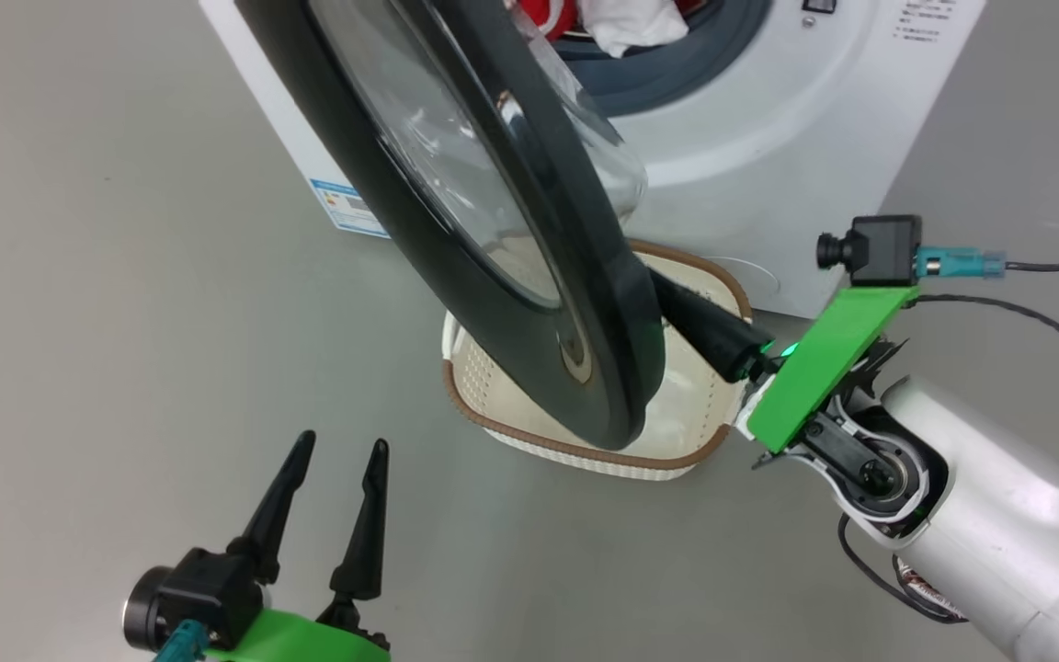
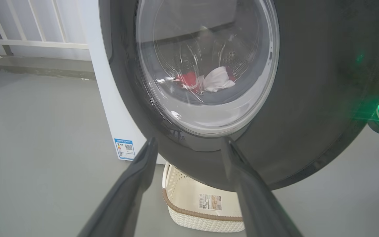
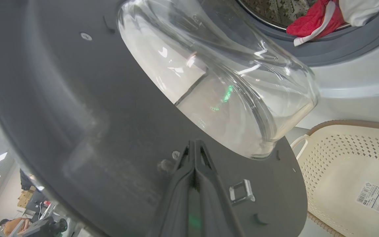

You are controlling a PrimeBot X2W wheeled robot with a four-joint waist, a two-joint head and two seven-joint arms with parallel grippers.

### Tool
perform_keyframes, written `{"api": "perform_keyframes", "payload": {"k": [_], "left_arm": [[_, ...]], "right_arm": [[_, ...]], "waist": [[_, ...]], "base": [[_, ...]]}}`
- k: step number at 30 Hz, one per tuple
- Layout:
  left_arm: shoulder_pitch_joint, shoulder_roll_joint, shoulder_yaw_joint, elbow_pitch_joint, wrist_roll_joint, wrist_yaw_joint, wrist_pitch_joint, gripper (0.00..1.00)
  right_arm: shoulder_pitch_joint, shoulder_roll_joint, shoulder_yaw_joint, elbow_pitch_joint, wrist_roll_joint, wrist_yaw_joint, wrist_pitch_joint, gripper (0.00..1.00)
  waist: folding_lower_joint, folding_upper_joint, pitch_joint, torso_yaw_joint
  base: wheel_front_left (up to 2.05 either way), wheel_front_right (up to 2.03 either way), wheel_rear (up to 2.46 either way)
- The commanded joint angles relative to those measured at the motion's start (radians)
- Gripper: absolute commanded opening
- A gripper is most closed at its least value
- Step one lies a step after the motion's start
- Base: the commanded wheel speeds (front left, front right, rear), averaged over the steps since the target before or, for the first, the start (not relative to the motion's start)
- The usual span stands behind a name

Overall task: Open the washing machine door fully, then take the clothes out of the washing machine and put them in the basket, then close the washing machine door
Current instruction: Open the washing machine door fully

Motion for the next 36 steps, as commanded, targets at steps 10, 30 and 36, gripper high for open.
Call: {"api": "perform_keyframes", "payload": {"k": [10,30,36], "left_arm": [[0.043,0.015,0.009,-0.031,-0.01,0.029,-0.008,1.0],[0.096,0.015,0.023,-0.064,-0.007,0.081,-0.008,1.0],[0.096,0.015,0.029,-0.075,-0.014,0.095,-0.008,1.0]], "right_arm": [[0.067,0.035,0.055,-0.039,0.013,0.007,0.017,0.0],[0.023,0.165,0.104,0.011,0.012,0.007,0.038,0.0],[0.003,0.195,0.117,0.031,0.009,0.007,0.041,0.0]], "waist": [[0.0,-0.0001,-0.074,0.101],[0.0,-0.0001,-0.097,0.2],[0.0,-0.0001,-0.095,0.203]], "base": [[0.0,0.0,0.0],[0.0,0.0,0.0],[0.0,0.0,0.0]]}}
